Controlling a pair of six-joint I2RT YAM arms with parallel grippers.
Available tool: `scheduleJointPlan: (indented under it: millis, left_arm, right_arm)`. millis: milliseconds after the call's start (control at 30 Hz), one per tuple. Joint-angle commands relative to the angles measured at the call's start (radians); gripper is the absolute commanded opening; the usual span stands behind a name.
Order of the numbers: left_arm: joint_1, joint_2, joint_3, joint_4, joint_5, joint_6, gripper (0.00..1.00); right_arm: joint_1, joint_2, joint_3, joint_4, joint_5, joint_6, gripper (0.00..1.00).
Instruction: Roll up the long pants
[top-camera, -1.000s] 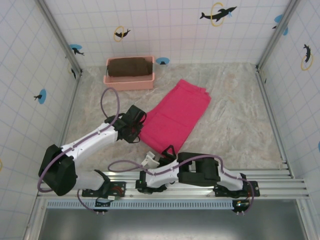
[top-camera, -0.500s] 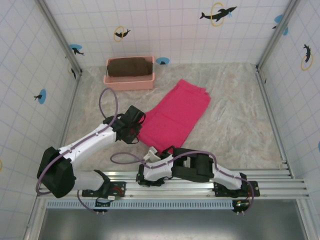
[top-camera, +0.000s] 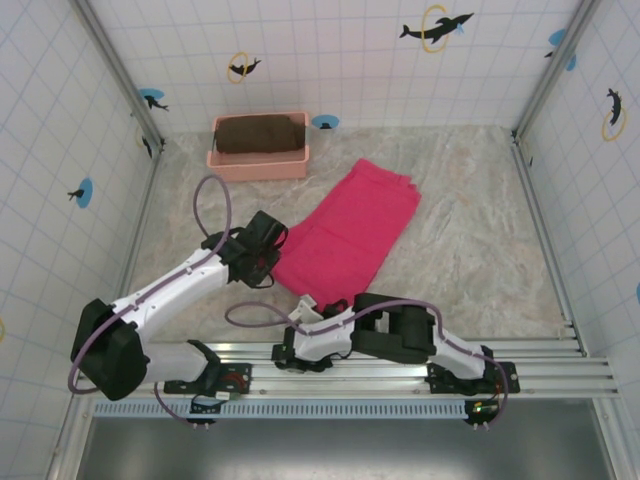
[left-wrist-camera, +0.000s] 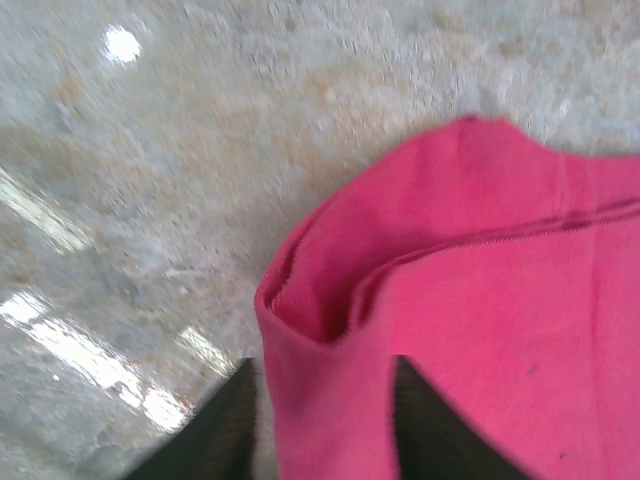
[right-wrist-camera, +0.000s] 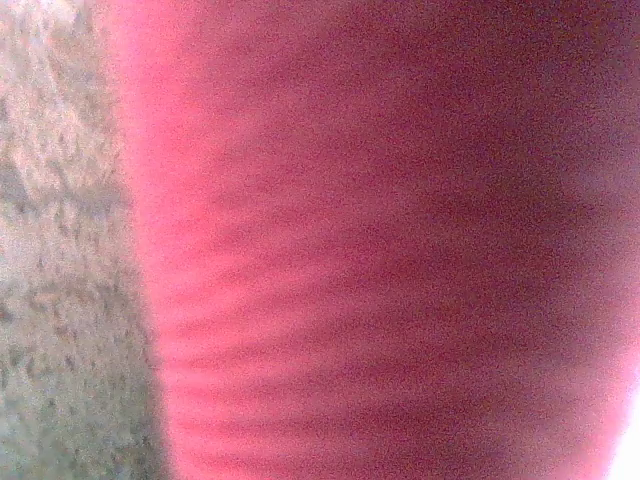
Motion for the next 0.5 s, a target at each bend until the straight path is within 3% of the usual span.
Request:
scheduleJointPlan:
  millis: [0,267,467]
  left_arm:
    - [0.021,-0.03,0.059,-0.086,-0.072,0.07,0.97]
    - [0.079,-0.156,0.097,-0.167,-0.161,0.21,0.97]
    - [0.079,-0.243,0.036,-0.129,-0.111,0.234,0.97]
  right_arm:
    - [-0.03,-0.136,-0.073,0.173,-0.13,-0.14,0.0]
    - [-0.135,-0.301,-0.164,0.321,-0.387,-0.333,0.0]
    - [-0.298,-0.349,-0.201,0.405,-0.597,-0.465,0.0]
